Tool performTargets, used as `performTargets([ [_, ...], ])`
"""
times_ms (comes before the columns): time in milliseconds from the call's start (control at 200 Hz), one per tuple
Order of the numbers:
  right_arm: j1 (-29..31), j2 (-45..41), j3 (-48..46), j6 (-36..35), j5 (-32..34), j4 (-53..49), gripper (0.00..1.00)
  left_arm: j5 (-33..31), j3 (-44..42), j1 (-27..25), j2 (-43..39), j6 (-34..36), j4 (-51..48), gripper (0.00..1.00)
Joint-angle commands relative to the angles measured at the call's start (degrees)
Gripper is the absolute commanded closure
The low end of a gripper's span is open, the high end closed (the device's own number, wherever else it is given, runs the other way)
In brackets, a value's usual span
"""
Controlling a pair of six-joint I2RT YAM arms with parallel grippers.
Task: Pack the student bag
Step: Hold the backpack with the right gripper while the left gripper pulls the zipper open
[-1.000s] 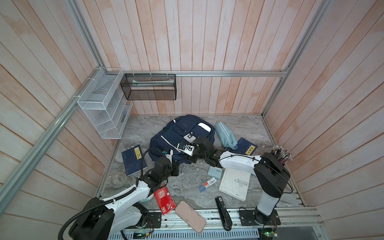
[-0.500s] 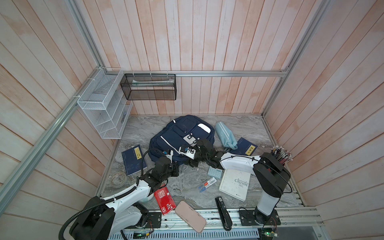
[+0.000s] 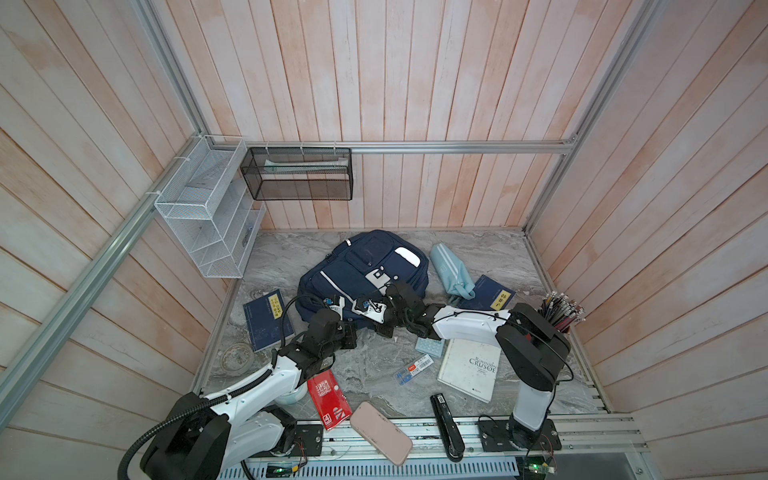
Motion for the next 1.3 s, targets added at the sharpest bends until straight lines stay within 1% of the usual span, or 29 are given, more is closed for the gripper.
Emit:
performTargets([
  [0, -0.9, 0.2, -1.1, -2.7, 4.3, -6.0, 1.00, 0.6, 1.4, 4.5, -4.1, -1.0, -0.3, 1.00],
  [55, -1.0, -1.6, -3.5, -3.9, 3.8, -4.4, 1.00, 0.4, 1.4, 7.3, -4.9, -0.8, -2.1, 1.00],
  [125, -1.4, -3.6, -6.1, -6.1, 3.8, -2.9, 1.00, 3.3, 1.6, 11.3, -5.2, -0.9, -2.6, 1.00],
  [175, -2.0, -4.6, -7.3, -7.3, 3.7, -2.6, 1.00, 3.5, 2.5, 13.0, -5.1, -1.0, -3.8, 1.00],
  [265, -4.5, -6.7, -8.7, -8.6, 1.4, -4.0, 1.00, 2.4, 4.1, 16.0, -4.4, -1.2, -5.3, 1.00],
  [355, -8.5, -8.8, -10.1, -8.1, -0.1, -3.5, 1.00, 5.5, 5.0, 19.6, -4.0, -0.3, -5.5, 1.00],
  [445, -11.8, -9.4, -11.5, -7.8, -0.3, 0.5, 1.00, 7.9, 5.2, 18.8, -5.4, 0.9, -5.4, 1.00],
  [475, -12.3, -8.9, -11.1, -8.0, 0.4, 0.9, 1.00, 8.0, 5.0, 17.7, -5.9, 0.6, -5.4, 1.00],
  [545, -12.3, -7.9, -9.4, -6.6, 5.1, 0.3, 1.00, 7.0, 4.7, 13.4, -6.9, -0.3, -5.7, 1.00],
  [580, -12.2, -8.1, -7.4, -4.5, 6.5, -2.8, 0.92, 5.6, 4.5, 10.1, -7.3, -1.3, -5.7, 1.00],
  [610, -11.9, -9.0, -6.3, -1.2, 8.4, -4.6, 0.86, 4.3, 4.2, 7.4, -7.5, -2.4, -5.6, 1.00],
  [615, -11.9, -9.5, -6.1, -0.2, 8.6, -4.8, 0.84, 4.2, 4.2, 7.0, -7.5, -2.6, -5.6, 1.00],
  [620, -11.9, -9.5, -6.1, -0.2, 8.6, -4.8, 0.84, 3.9, 4.1, 6.6, -7.5, -2.8, -5.5, 1.00],
  [635, -11.8, -10.4, -6.2, 1.1, 8.6, -5.0, 0.80, 3.4, 3.9, 5.6, -7.5, -3.3, -5.3, 1.00],
  [640, -11.7, -11.0, -6.5, 1.9, 8.5, -5.0, 0.76, 3.2, 3.7, 5.1, -7.5, -3.5, -5.2, 1.00],
  [680, -10.6, -14.6, -8.6, 3.9, 8.8, -3.5, 0.61, 1.7, 3.2, 2.2, -7.4, -5.0, -4.8, 1.00],
  [715, -9.1, -17.9, -11.6, 4.5, 8.6, -0.9, 0.47, 0.4, 2.8, 0.3, -7.2, -6.1, -4.3, 1.00],
  [725, -8.7, -19.1, -12.5, 4.5, 8.4, 0.1, 0.44, 0.2, 2.8, -0.3, -7.0, -6.3, -4.2, 1.00],
  [745, -7.7, -20.9, -14.6, 4.4, 8.1, 2.3, 0.32, 0.0, 2.5, -1.4, -6.6, -6.7, -3.8, 1.00],
  [750, -7.6, -21.4, -15.2, 4.4, 8.0, 3.0, 0.27, -0.2, 2.5, -1.6, -6.6, -6.7, -3.7, 1.00],
  [760, -7.0, -22.3, -16.3, 4.3, 7.9, 4.3, 0.21, -0.4, 2.6, -2.1, -6.4, -6.8, -3.6, 1.00],
  [775, -6.2, -23.4, -17.8, 4.0, 7.6, 6.4, 0.18, -0.6, 2.7, -2.7, -6.0, -6.9, -3.5, 1.00],
  [830, -3.0, -26.0, -21.2, 2.6, 6.6, 11.4, 0.14, -2.6, 3.7, -5.1, -4.9, -7.1, -3.9, 1.00],
  [895, -1.3, -25.5, -20.8, 3.0, 5.4, 12.2, 0.13, -3.6, 4.8, -6.8, -3.8, -7.1, -4.0, 1.00],
  [925, -1.3, -23.9, -19.4, 3.3, 4.2, 11.5, 0.16, -3.4, 4.9, -7.1, -3.7, -7.2, -3.8, 1.00],
  [1050, -1.3, -16.2, -11.9, 1.5, 1.7, 4.6, 0.34, -2.8, 5.0, -7.2, -4.4, -7.7, -2.9, 1.00],
  [1105, -1.3, -13.6, -9.7, 1.0, 0.9, 3.2, 0.43, -2.3, 4.8, -7.2, -4.6, -7.9, -2.6, 1.00],
  [1155, -1.3, -11.6, -7.9, 0.7, -0.7, 2.2, 0.49, -1.5, 4.3, -7.3, -4.5, -8.2, -1.7, 1.00],
  [1295, -1.2, -6.7, -4.9, 2.2, -3.4, 1.8, 0.51, 0.0, 3.3, -7.4, -3.2, -8.8, 0.2, 1.00],
])
